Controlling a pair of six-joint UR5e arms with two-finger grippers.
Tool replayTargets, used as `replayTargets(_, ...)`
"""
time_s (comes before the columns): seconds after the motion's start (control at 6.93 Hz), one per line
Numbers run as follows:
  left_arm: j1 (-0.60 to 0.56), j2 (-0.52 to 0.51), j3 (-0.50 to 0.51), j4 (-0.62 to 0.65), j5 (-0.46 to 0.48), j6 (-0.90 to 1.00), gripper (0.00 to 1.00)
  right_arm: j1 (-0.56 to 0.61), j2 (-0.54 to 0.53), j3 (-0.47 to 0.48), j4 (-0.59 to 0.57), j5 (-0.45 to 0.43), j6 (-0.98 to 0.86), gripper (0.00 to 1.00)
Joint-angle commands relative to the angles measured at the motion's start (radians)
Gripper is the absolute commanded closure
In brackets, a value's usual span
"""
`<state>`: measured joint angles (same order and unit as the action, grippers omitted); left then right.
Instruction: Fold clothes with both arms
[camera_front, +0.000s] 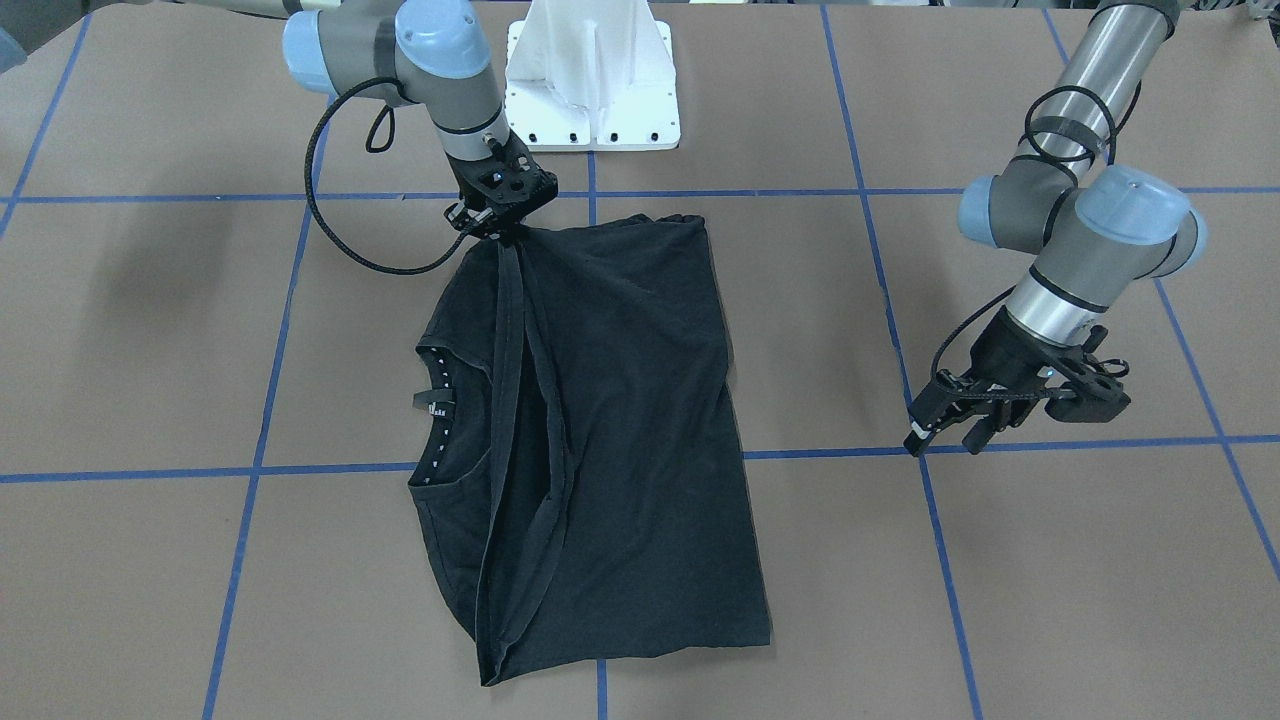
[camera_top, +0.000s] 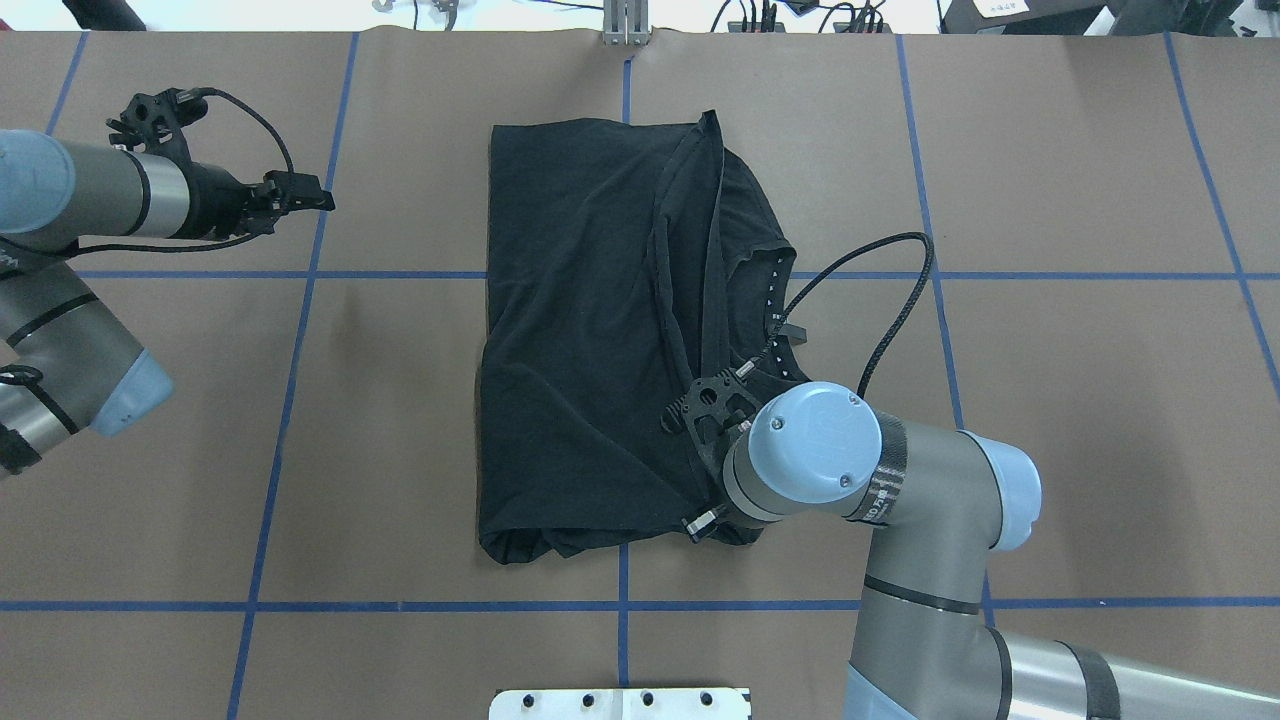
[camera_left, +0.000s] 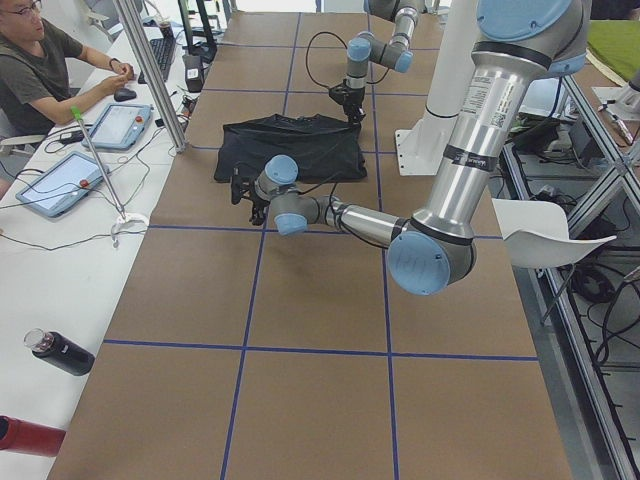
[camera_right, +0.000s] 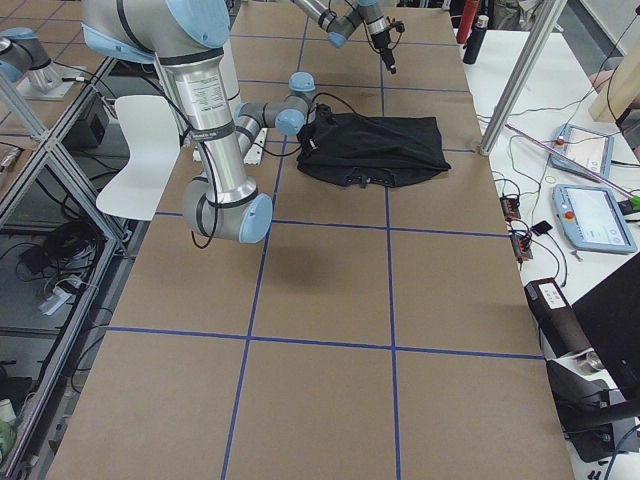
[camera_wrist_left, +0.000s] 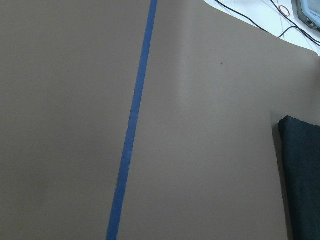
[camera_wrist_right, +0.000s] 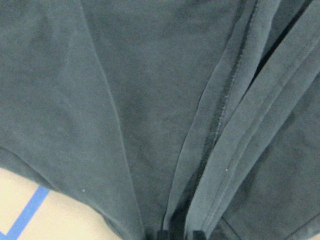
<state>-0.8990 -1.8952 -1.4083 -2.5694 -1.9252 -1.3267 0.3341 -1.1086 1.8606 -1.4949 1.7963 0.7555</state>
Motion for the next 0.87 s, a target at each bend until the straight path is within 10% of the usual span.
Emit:
replayTargets(0.0,0.000,-0.005,0.000,0.000,0.000,-0.003,0.01,-0.001,0.000,0.000,0.001,0.000,0.001,1.00)
replayTargets(0.72,0.000,-0.010,-0.006,0.002,0.000,-0.020,0.01,0.025,-0.081,0.093,0.001,0.018,-0.004,1.00)
